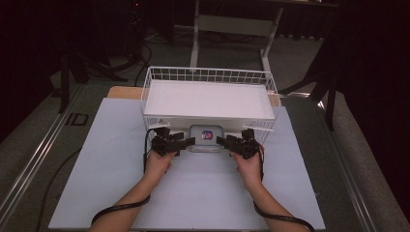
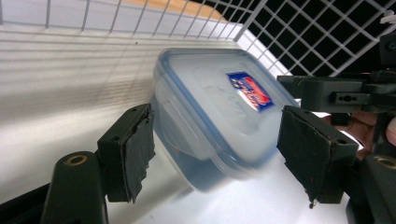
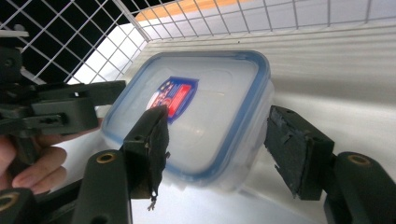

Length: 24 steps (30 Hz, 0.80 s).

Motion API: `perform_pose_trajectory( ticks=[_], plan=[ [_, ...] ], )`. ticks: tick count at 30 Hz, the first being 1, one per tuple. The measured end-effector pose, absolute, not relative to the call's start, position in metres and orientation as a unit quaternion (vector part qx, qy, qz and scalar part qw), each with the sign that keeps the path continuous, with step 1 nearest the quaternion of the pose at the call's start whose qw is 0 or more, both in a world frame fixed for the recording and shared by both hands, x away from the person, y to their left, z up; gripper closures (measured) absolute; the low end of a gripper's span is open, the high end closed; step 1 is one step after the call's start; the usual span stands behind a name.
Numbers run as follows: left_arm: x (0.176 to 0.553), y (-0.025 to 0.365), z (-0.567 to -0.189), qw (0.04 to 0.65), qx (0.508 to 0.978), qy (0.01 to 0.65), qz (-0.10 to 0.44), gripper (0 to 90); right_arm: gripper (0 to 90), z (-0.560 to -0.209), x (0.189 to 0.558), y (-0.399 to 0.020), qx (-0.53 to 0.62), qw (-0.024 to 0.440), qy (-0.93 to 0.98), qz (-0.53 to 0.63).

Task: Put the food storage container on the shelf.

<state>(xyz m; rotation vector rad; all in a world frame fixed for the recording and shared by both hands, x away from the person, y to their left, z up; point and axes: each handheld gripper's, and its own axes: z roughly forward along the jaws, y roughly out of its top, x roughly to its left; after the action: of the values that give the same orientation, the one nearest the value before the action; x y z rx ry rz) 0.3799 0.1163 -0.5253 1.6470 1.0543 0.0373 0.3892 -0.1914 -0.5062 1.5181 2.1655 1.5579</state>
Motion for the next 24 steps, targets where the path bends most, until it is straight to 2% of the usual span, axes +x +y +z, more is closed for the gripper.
perform_pose_trajectory(
  ticks=[3,5,7,9,10,13,16,17,19,24],
  plan=[
    [0.368,0.118,-0.524,0.557,0.709,0.432,0.019,18.6,38.5,-0.503,0.378,-0.192,0.487,0.045,0.716,0.499],
    [0.36,0.119,-0.522,0.557,0.712,0.426,0.031,17.5,38.2,-0.501,0.37,-0.192,0.483,0.054,0.718,0.497],
    [0.351,0.121,-0.52,0.559,0.715,0.419,0.035,12.3,38.3,-0.5,0.362,-0.191,0.475,0.054,0.724,0.498],
    [0.342,0.122,-0.518,0.556,0.721,0.411,0.036,2.7,44.3,-0.498,0.354,-0.188,0.465,0.059,0.731,0.497],
    [0.337,0.122,-0.517,0.553,0.724,0.409,0.047,1.3,44.5,-0.498,0.35,-0.185,0.458,0.055,0.736,0.495],
    [0.322,0.122,-0.516,0.547,0.734,0.399,0.055,1.3,55.7,-0.5,0.341,-0.177,0.446,0.045,0.747,0.491],
    [0.305,0.12,-0.511,0.535,0.752,0.379,0.065,1.3,74.8,-0.503,0.337,-0.17,0.432,0.042,0.756,0.491],
    [0.301,0.12,-0.509,0.536,0.753,0.375,0.07,1.3,84.4,-0.505,0.336,-0.167,0.432,0.043,0.757,0.489],
    [0.289,0.122,-0.505,0.538,0.753,0.37,0.082,1.3,89.8,-0.508,0.336,-0.163,0.429,0.043,0.764,0.48],
    [0.27,0.124,-0.514,0.537,0.751,0.373,0.092,1.3,90.0,-0.513,0.34,-0.151,0.429,0.037,0.768,0.474]
  ],
)
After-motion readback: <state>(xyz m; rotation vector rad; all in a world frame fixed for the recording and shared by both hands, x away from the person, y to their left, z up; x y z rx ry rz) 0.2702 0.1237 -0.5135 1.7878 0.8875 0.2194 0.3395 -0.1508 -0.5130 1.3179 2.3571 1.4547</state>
